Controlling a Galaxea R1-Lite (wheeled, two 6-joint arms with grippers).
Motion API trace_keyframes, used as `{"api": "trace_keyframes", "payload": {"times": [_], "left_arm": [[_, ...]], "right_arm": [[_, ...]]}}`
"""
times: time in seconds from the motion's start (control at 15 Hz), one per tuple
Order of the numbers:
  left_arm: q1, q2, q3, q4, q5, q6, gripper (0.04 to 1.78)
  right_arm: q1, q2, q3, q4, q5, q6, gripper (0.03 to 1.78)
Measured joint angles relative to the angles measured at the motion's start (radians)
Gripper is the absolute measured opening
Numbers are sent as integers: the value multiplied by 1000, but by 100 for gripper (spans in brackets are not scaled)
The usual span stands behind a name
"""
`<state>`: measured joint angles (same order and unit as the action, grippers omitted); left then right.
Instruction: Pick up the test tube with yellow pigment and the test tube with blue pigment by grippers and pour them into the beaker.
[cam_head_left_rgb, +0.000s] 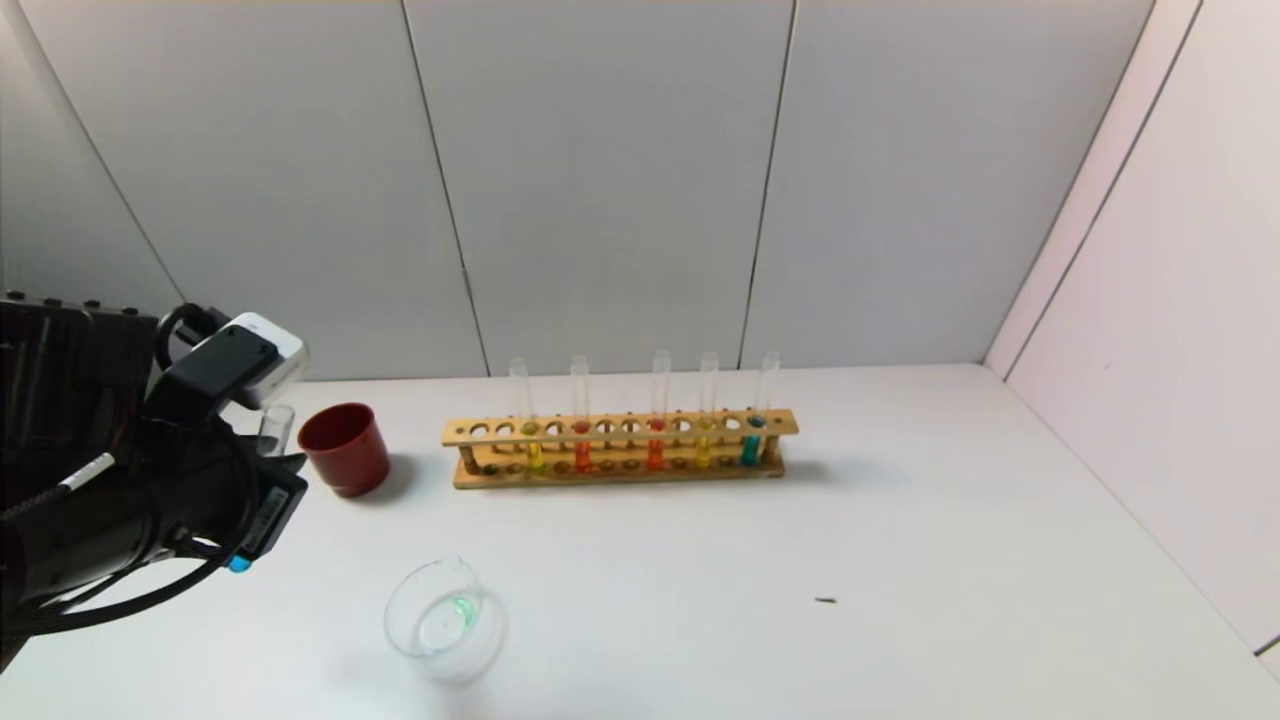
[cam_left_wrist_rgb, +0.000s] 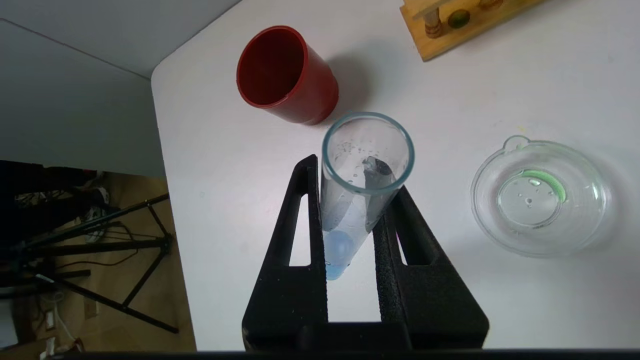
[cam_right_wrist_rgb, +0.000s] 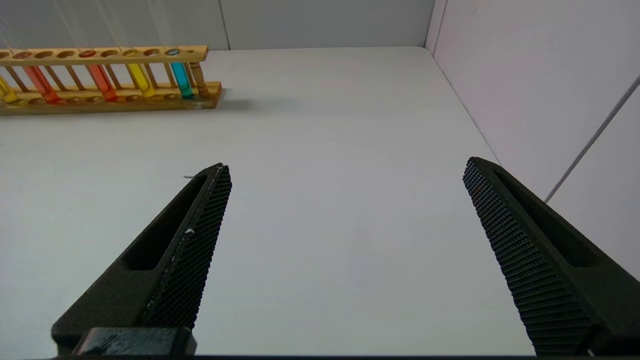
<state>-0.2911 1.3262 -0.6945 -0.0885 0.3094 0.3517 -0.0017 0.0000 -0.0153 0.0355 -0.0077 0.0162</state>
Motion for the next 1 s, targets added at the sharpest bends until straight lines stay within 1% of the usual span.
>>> {"api": "trace_keyframes", "payload": {"times": [0.27,0.53,0.87,1.0], "left_arm": [[-4,43,42,0,6,33,32],[-25,111,66,0,78,66,32],[-143,218,84,-3,150,70,32],[-173,258,78,-4,161,71,32]], "right_arm": [[0,0,0,0,0,0,170],[0,0,0,0,0,0,170],[0,0,0,0,0,-1,170],[0,0,0,0,0,0,170]]}}
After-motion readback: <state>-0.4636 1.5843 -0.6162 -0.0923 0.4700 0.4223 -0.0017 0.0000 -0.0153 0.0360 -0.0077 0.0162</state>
